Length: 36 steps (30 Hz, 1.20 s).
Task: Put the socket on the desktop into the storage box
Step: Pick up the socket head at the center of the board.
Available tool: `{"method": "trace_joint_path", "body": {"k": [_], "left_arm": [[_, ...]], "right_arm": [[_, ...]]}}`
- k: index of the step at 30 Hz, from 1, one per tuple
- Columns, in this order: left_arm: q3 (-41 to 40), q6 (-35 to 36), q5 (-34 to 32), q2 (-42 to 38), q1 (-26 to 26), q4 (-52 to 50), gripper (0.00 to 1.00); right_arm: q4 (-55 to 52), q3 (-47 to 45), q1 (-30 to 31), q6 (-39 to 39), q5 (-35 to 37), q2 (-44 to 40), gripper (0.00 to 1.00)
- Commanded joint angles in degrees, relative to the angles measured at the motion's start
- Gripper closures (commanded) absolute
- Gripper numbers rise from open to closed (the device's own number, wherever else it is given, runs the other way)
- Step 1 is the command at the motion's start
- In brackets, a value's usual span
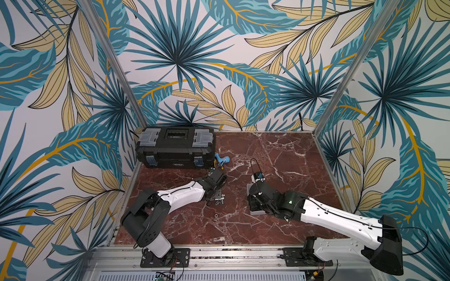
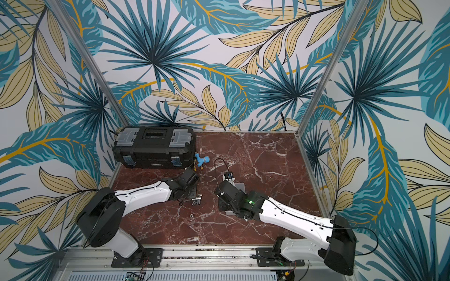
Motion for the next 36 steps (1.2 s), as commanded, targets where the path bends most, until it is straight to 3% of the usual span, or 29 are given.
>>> {"method": "trace_joint_path", "body": {"k": [1,19,36], "left_arm": [[2.9,1.1,-2.2,0.6,0.3,0.2,0.57],[3.6,2.6,-4.6,5.2,2.9,1.4,0.58],[1.6,1.2,-1.7,5.4,3.3,2.6,0.72]], "right_arm": [[0.6,-1.6,0.4,0.4,0.5,-1.4,0.70],[0.4,-1.2,0.4,-0.4,0.7,-1.0,0.72],[-1.0,-1.0,0.4,-0.2,1.9,-1.7,0.73]]}}
